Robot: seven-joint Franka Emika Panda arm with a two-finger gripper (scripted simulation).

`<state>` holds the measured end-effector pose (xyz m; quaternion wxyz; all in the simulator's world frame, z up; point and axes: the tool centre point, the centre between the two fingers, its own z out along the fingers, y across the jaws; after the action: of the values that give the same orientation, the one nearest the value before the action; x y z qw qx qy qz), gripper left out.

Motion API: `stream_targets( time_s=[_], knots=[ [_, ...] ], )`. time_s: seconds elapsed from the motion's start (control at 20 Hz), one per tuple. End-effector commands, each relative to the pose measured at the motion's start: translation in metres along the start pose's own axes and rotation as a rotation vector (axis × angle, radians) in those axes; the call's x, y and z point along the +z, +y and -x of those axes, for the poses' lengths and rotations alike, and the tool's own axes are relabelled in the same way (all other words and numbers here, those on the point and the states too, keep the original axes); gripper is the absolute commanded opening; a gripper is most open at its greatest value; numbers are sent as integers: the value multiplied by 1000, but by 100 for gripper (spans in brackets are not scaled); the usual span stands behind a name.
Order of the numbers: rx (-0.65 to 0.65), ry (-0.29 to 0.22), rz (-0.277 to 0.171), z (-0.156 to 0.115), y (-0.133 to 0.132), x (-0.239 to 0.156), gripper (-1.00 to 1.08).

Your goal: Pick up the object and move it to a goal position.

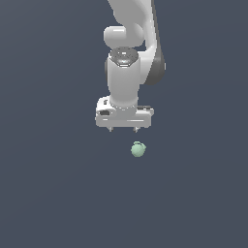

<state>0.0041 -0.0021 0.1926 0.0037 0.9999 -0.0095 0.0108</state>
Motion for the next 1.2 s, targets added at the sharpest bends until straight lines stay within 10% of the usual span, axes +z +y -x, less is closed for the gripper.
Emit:
stream_targets(
  time_s=[0.0, 1.15],
  knots=[
    [0, 0, 0, 0, 0, 0, 100],
    [15, -10, 10, -4, -17, 17, 100]
  ],
)
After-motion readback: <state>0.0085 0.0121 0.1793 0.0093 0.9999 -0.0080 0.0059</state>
